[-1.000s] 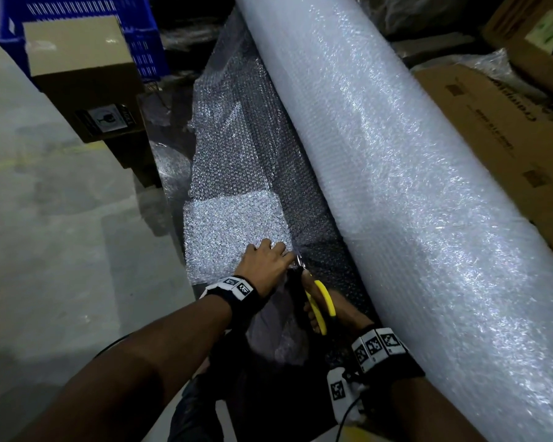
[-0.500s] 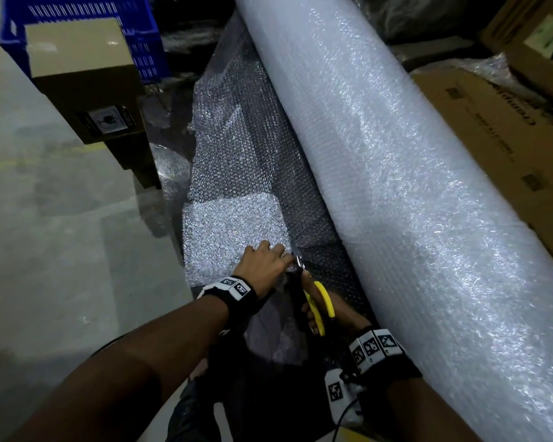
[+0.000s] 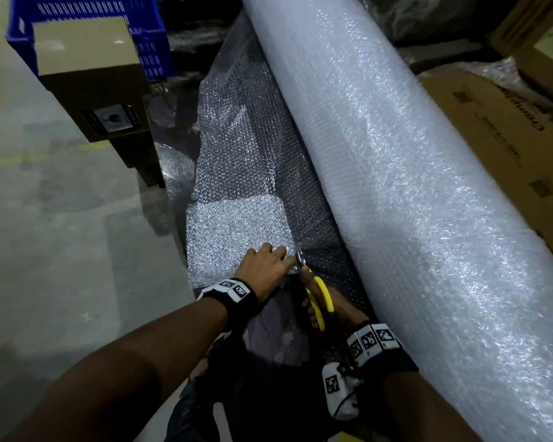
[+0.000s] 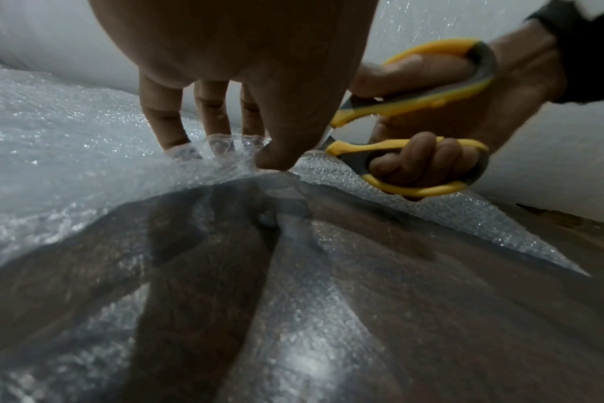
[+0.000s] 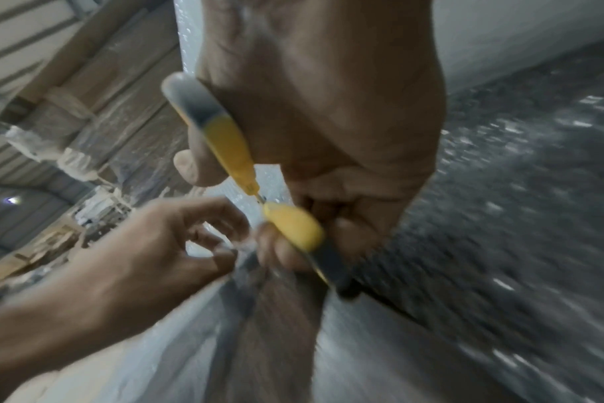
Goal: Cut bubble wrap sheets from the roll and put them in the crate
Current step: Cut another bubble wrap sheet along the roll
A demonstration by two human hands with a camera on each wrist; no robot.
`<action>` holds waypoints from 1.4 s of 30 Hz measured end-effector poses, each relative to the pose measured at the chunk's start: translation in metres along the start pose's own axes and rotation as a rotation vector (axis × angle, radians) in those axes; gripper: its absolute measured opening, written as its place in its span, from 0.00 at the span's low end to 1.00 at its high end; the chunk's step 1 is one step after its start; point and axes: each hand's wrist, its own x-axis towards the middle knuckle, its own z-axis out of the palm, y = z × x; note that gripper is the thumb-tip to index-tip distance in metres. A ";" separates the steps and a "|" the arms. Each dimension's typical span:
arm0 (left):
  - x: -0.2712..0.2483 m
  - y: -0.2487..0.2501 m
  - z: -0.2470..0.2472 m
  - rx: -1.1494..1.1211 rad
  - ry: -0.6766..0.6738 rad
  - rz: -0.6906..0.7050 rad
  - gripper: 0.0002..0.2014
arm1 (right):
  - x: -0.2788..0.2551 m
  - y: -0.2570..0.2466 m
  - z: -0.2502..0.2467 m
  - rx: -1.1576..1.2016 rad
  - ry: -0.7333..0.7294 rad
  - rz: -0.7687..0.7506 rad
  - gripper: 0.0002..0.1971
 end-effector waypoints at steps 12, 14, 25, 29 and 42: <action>0.005 0.001 -0.014 -0.063 0.010 0.018 0.18 | 0.010 -0.009 0.000 0.006 0.000 0.062 0.38; 0.015 -0.010 -0.024 -0.048 0.086 -0.034 0.20 | 0.010 -0.011 0.000 0.016 -0.022 0.071 0.40; 0.035 -0.039 -0.018 0.003 -0.159 -0.190 0.45 | 0.012 -0.007 0.000 0.059 -0.038 0.008 0.40; 0.034 -0.039 -0.022 0.001 -0.170 -0.195 0.45 | 0.009 -0.008 -0.002 0.049 -0.005 0.000 0.37; 0.031 -0.037 -0.028 0.015 -0.193 -0.172 0.40 | 0.009 -0.030 -0.004 -0.039 -0.028 -0.017 0.43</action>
